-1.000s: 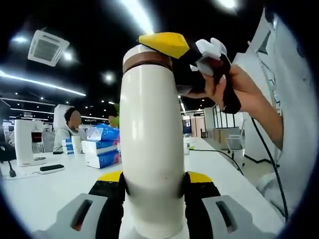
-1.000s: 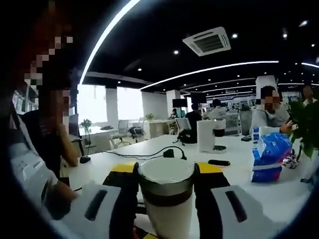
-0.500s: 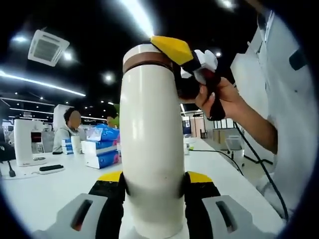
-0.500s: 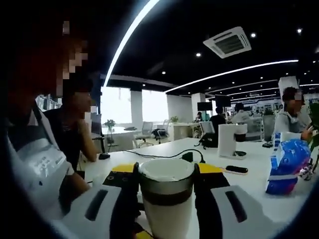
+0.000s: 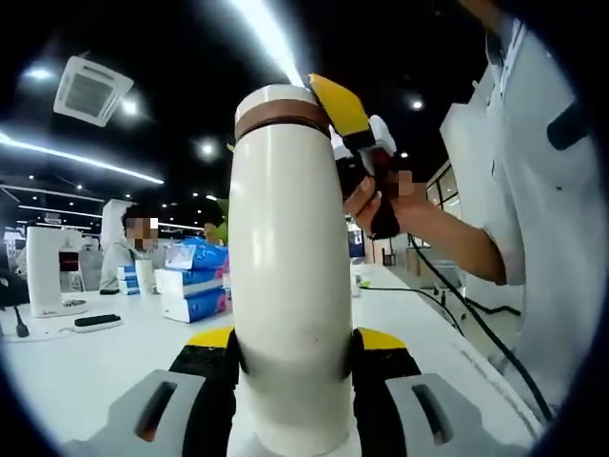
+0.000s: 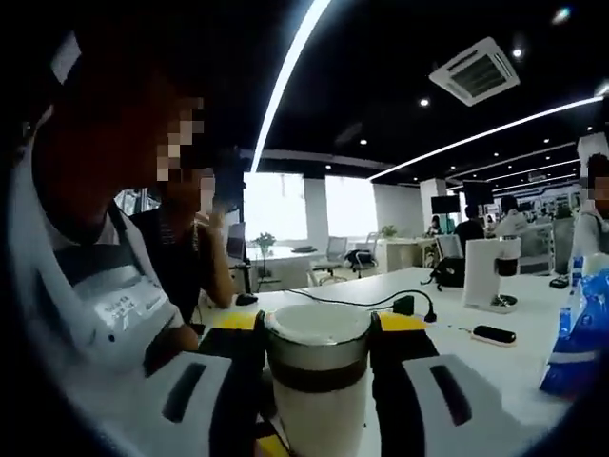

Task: Grasp the water cup twist off the cup lid place the cup lid on the table

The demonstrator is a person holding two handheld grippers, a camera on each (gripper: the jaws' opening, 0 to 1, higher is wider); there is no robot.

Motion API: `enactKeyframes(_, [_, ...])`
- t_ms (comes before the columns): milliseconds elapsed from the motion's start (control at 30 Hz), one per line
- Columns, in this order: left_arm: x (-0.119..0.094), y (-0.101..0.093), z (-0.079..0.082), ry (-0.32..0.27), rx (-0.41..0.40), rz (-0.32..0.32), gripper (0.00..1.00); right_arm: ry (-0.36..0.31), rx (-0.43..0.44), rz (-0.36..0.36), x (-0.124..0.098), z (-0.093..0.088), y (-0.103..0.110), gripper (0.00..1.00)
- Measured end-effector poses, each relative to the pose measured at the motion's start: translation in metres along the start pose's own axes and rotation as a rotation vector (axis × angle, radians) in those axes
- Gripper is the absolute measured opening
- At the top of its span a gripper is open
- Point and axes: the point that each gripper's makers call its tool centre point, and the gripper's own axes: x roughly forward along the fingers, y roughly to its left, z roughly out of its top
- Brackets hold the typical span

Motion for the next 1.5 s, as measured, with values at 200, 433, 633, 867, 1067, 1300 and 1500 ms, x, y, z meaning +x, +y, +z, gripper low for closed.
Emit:
enactKeyframes(200, [-0.001,-0.002,0.000,-0.001,0.000,-0.003,0.48,-0.053,0.043,0.118,0.000,-0.001,0.003,0.46])
enactKeyframes(433, [-0.001,-0.004,0.000,-0.002,0.002,-0.007,0.48,-0.055,0.008,0.144,-0.001,0.000,0.006,0.46])
enactKeyframes(633, [-0.001,-0.002,0.000,0.000,0.000,-0.006,0.48,-0.011,-0.003,0.118,0.004,-0.003,0.011,0.47])
enactKeyframes(867, [0.000,-0.001,-0.001,-0.001,0.002,-0.008,0.48,-0.033,-0.026,-0.042,-0.003,0.017,0.004,0.73])
enactKeyframes(1067, [-0.002,-0.003,0.000,0.001,0.004,-0.005,0.48,-0.082,0.002,-0.217,-0.025,0.038,0.002,0.88])
enactKeyframes(1300, [-0.003,-0.004,0.000,0.004,0.005,-0.002,0.48,-0.213,-0.018,-0.321,-0.030,0.058,0.007,0.84])
enactKeyframes(1500, [-0.003,-0.004,0.000,0.010,0.009,0.003,0.48,-0.240,0.025,-0.338,-0.030,0.061,0.013,0.65])
